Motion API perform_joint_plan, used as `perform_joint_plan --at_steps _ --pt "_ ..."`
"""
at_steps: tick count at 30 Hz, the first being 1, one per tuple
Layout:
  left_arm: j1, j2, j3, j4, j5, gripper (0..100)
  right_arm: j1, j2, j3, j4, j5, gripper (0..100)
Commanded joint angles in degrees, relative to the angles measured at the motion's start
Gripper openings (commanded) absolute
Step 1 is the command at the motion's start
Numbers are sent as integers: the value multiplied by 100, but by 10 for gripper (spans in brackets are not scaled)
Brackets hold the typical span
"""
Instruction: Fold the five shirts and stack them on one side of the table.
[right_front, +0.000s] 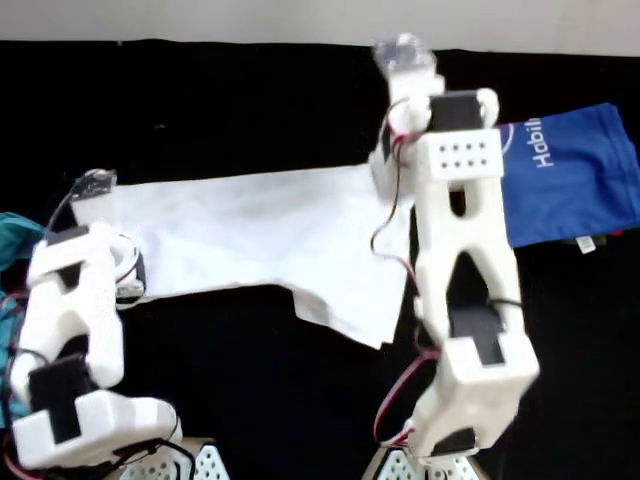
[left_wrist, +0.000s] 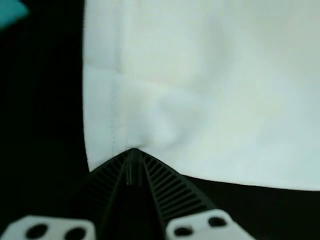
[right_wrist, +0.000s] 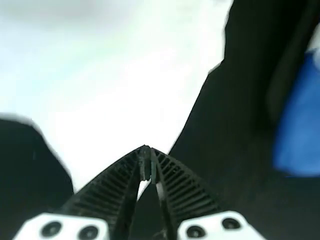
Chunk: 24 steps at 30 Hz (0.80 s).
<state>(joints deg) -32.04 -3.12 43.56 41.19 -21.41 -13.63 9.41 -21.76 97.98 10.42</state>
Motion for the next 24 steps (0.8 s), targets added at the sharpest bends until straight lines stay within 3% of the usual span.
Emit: perform_joint_plan --at_steps 1,6,11,16,21,24 --pt "-470 -66 127 -809 -62 12 -251 -1165 2176 -910 132 5" --pt "-347 -75 154 -598 -62 12 -910 -1771 4057 -2193 334 5" --pt "4 -57 163 -132 -53 12 -1437 -1771 4708 -2949 334 5" --pt "84 -66 312 -211 -53 12 -1631 -1763 5095 -3521 334 5" --pt "92 -75 347 -316 149 12 -1429 -1657 5534 -4145 404 5" --pt "84 -66 347 -316 237 12 -1024 -1165 5684 -4655 862 5"
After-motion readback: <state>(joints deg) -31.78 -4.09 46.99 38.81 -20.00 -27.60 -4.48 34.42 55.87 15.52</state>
